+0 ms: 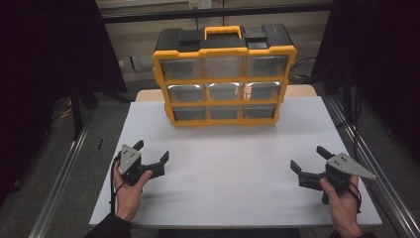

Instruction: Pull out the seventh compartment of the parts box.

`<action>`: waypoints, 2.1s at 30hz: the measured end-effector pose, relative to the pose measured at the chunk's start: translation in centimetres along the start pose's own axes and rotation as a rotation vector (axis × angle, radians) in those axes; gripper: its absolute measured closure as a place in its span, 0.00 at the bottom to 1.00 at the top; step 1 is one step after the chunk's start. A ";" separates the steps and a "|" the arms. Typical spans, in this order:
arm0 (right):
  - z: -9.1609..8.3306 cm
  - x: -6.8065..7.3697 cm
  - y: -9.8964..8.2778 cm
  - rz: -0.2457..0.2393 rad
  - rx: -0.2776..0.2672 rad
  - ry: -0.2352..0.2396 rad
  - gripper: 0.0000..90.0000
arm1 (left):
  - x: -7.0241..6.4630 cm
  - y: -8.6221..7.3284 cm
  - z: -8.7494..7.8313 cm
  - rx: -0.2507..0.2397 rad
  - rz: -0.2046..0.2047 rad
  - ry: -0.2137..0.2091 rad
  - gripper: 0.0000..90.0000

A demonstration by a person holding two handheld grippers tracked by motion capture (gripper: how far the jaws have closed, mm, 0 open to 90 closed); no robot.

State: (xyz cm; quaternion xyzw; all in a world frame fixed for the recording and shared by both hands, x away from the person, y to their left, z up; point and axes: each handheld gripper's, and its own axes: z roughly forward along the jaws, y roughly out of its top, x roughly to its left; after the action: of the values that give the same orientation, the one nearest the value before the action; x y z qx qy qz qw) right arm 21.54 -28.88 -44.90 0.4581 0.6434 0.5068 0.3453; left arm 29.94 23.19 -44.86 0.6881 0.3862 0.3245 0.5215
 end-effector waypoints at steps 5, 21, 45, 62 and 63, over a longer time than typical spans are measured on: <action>0.1 -0.1 0.0 0.008 0.006 0.001 0.00 | 0.2 -0.1 0.9 -0.003 -0.010 -0.012 0.04; 0.1 -0.4 -0.2 0.018 0.008 -0.004 0.00 | 0.1 0.6 3.8 -0.029 0.071 -0.029 0.04; -0.2 -0.3 -0.1 0.012 0.007 -0.010 0.00 | -0.6 1.5 7.4 0.022 0.188 -0.077 0.03; -0.1 -0.1 -0.1 0.003 0.009 -0.009 0.00 | -0.6 1.7 9.2 0.021 0.455 -0.037 0.02; -0.1 -0.1 -0.1 0.003 0.009 -0.009 0.00 | -0.6 1.8 9.3 0.010 0.481 -0.026 0.02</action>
State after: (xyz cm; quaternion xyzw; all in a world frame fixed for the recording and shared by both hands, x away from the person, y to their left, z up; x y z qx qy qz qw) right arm 21.43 -29.01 -44.94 0.4629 0.6434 0.5026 0.3453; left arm 37.88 18.08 -45.39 0.7671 0.2059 0.4286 0.4307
